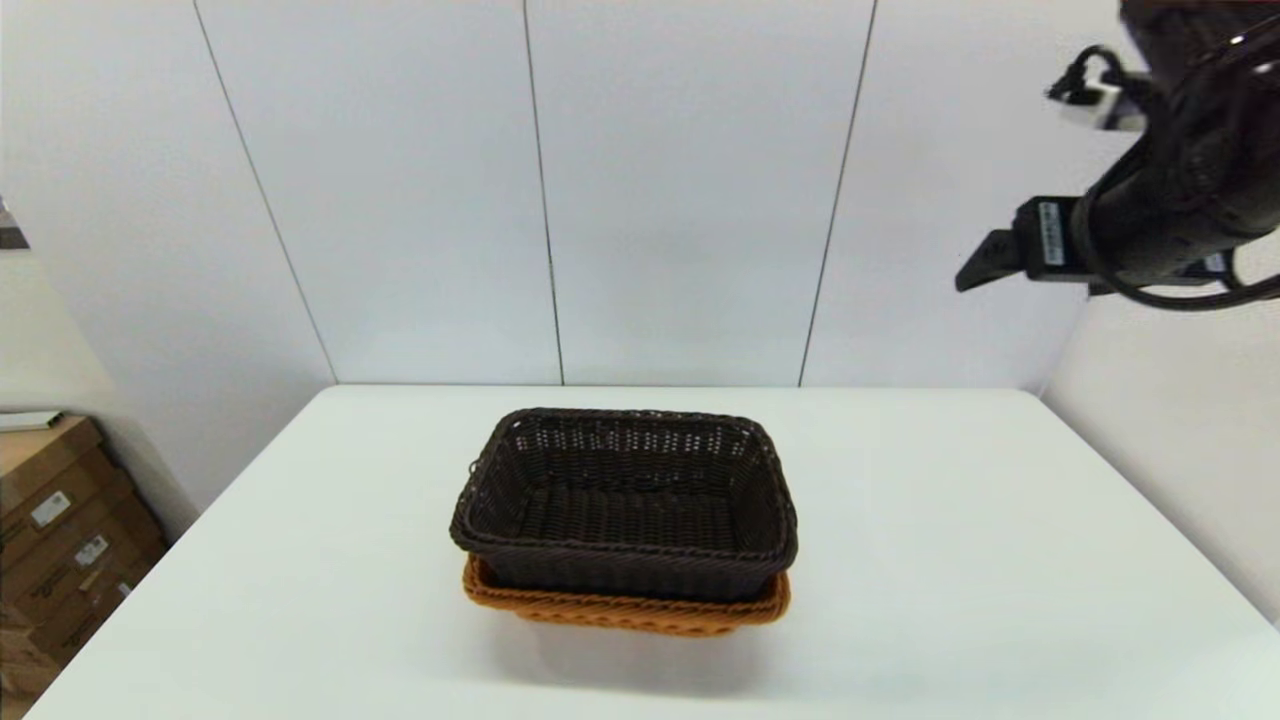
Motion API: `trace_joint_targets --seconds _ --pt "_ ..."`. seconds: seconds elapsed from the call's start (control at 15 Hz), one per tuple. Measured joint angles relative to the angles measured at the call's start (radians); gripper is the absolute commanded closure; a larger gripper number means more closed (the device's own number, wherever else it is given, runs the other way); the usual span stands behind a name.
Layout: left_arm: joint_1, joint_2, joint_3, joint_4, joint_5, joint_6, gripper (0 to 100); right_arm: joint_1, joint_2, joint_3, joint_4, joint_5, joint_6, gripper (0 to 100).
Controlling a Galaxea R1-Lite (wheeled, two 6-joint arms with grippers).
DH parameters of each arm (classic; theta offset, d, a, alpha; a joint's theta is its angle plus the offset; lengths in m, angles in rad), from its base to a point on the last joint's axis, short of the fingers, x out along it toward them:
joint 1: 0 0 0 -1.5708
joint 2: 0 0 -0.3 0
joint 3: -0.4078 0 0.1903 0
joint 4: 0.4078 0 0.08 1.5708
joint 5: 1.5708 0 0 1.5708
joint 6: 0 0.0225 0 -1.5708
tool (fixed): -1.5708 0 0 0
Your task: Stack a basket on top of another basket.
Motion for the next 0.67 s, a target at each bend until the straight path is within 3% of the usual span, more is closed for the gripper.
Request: trace_joint_targets --seconds 0.67 --pt "0.000 0.000 0.000 0.000 0.000 0.000 0 -0.063 -0.550 0.040 0.196 -0.053 -0.045 0"
